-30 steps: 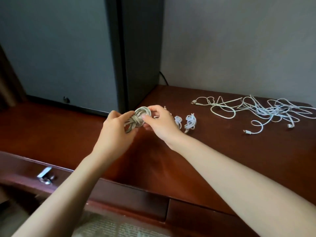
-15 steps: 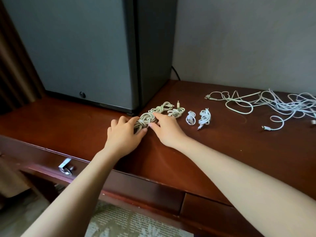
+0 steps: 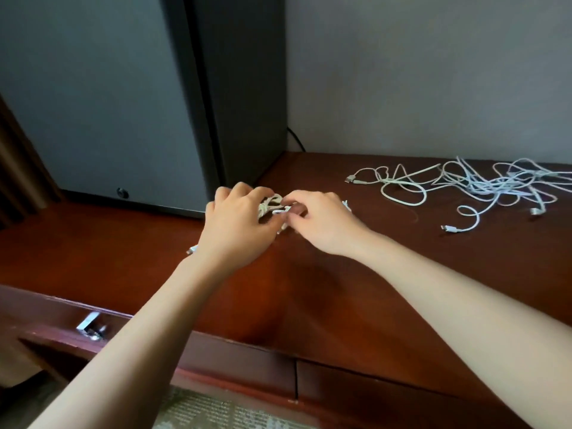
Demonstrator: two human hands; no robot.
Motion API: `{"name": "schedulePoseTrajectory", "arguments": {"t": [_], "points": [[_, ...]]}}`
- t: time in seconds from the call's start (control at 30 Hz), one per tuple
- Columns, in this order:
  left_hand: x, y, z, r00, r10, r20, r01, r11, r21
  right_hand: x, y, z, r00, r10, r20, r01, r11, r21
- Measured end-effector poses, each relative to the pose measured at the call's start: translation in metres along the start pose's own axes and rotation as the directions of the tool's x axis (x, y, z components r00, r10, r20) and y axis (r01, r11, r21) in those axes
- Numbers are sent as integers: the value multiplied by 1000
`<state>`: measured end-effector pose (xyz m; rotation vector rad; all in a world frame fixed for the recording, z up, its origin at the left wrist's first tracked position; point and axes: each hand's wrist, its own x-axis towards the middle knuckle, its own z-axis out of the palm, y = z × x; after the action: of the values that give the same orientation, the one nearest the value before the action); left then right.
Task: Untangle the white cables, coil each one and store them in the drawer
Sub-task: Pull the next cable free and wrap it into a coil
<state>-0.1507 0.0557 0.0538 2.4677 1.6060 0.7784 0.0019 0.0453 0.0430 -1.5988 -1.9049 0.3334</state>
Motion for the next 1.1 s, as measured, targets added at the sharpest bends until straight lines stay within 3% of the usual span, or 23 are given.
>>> {"name": "schedulePoseTrajectory", "arguments": {"t": [0.37, 0.57, 0.77, 0.87, 0.97, 1.03, 1.1], "points": [[47, 161, 104, 959, 278, 50, -257, 934, -250, -73, 121, -121, 990, 67, -126, -96, 965, -243], [60, 218, 155, 944, 327, 50, -271, 850, -451, -91, 186, -149, 919, 122, -374, -198, 965, -172], [56, 225, 192, 897, 396, 198, -329, 895, -301, -104, 223, -147, 846, 159, -509, -281, 944, -172], [55, 223, 198, 888, 428, 171, -375, 887, -269, -101, 227, -141, 834, 264, -485, -385, 907, -168], [55, 221, 199, 886, 455, 93, -413, 864, -288, -98, 229, -137, 838, 412, -358, -490, 857, -161], [55, 221, 198, 883, 466, 51, -426, 843, -330, -99, 230, -135, 855, 435, -281, -488, 858, -157], [52, 221, 194, 884, 467, -26, -440, 810, -388, -98, 230, -134, 860, 394, -323, -428, 903, -38]]}}
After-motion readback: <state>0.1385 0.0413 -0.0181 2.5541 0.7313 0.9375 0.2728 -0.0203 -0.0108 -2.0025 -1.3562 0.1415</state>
